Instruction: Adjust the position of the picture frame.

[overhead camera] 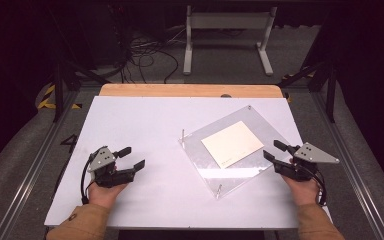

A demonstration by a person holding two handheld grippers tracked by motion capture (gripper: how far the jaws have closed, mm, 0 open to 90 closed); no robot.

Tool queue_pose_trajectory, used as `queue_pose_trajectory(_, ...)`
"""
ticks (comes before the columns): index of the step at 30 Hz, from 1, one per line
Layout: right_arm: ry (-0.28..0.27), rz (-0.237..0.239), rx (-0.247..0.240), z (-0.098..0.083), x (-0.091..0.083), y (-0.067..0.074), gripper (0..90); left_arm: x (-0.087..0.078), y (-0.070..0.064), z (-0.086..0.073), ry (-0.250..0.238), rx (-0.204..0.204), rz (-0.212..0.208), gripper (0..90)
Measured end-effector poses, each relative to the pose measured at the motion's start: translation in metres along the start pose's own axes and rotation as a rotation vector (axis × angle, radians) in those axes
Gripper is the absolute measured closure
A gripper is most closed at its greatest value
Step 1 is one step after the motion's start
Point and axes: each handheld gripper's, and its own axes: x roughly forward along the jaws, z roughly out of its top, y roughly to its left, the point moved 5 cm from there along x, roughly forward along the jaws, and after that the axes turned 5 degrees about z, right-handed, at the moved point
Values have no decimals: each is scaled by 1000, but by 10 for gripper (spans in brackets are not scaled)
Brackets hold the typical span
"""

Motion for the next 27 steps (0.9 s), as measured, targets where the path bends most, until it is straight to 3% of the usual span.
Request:
queue_pose_trajectory(7,-3,-12,7,-1,-3,-2,433,5,-13,8,-1,36,-33,269)
queue_pose_trajectory(10,-6,-16,10,-1,-5,-3,432,8,-20,12,-1,32,-58,262)
queue_pose_trajectory(11,-5,-23,11,-1,-7,-4,432,13,-31,17,2,40,-92,262)
queue_pose_trajectory(13,0,-31,11,-2,-9,-4,433,15,-36,19,3,60,-102,261)
queue_pose_trajectory(17,3,-45,15,-3,-16,-3,434,31,-65,31,11,115,-189,254)
queue_pose_trajectory(20,1,-58,23,-4,-23,-4,434,42,-84,37,22,124,-244,248)
queue_pose_trajectory(24,1,-68,33,-6,-28,-6,435,54,-106,39,35,98,-324,241)
queue_pose_trajectory(27,4,-72,36,-8,-32,-6,435,62,-119,43,33,100,-361,237)
